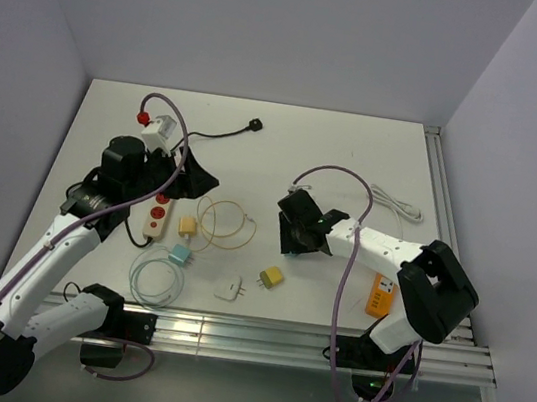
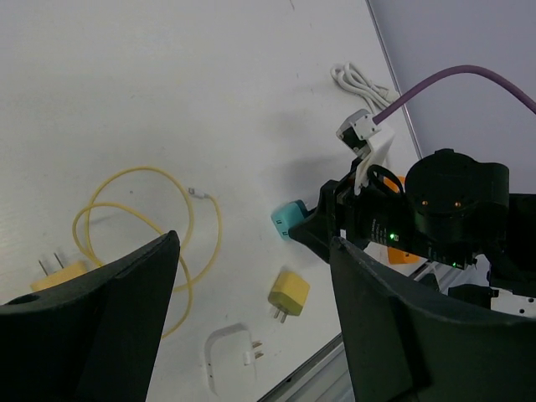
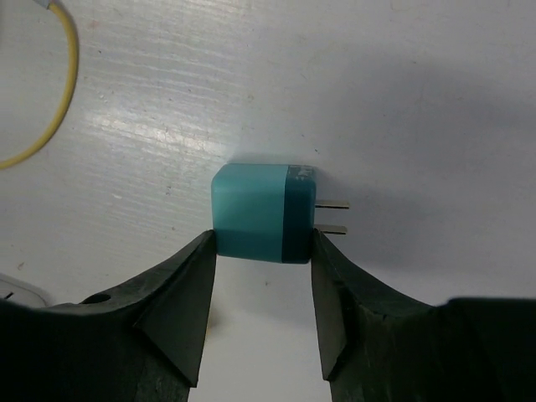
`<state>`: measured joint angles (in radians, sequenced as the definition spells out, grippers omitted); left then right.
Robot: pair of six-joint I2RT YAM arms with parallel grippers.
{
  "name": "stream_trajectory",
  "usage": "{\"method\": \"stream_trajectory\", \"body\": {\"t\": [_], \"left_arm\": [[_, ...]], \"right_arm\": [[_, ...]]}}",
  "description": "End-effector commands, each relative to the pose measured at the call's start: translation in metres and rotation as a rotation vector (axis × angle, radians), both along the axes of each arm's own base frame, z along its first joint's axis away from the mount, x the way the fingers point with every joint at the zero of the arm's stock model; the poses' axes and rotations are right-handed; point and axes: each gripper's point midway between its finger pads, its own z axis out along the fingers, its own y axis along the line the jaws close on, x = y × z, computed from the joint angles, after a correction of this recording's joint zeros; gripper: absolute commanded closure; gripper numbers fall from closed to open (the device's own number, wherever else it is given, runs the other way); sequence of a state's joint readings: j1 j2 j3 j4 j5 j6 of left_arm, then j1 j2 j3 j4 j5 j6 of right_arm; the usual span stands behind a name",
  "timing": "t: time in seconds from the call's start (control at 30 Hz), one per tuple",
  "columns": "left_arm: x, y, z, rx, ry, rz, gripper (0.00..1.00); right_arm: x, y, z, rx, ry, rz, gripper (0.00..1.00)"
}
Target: Insert the plug
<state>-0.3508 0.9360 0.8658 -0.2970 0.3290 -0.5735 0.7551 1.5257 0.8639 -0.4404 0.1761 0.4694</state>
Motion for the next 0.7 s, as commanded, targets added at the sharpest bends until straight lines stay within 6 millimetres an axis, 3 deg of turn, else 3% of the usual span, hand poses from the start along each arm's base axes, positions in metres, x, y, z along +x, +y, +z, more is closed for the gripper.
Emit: {"method": "stream_trajectory", "body": {"t": [0.0, 0.3, 0.37, 0.47, 0.5, 0.6, 0.67], "left_arm": [[-0.006, -0.006, 0.003, -0.025, 0.012, -0.023, 0.22], [-0.02, -0.024, -0.009, -0.041, 0.112, -0.07, 0.21], [-0.024, -0.029, -0.011, -0.051, 0.122, -0.082, 0.21], [-0.025, -0.033, -0.013, -0.048, 0.139, -0.081, 0.21], [-0.024, -0.032, -0.014, -0.041, 0.149, -0.068, 0.21], [-0.024, -0.036, -0.017, -0.037, 0.176, -0.056, 0.21], [-0.026, -0.044, -0.021, -0.047, 0.199, -0.073, 0.22]], "right_arm": [[0.012, 0.004, 0.003, 0.004, -0.045, -0.026, 0.57], [0.013, 0.004, -0.007, -0.013, -0.037, -0.025, 0.4], [0.013, 0.003, -0.01, -0.023, -0.034, -0.023, 0.41], [0.015, 0.004, -0.012, -0.025, -0.037, -0.022, 0.51], [0.016, 0.003, -0.011, -0.027, -0.046, -0.027, 0.63], [0.018, 0.0, -0.004, -0.015, -0.085, -0.036, 0.84], [0.023, 0.002, 0.014, 0.032, -0.146, -0.034, 0.96]]}}
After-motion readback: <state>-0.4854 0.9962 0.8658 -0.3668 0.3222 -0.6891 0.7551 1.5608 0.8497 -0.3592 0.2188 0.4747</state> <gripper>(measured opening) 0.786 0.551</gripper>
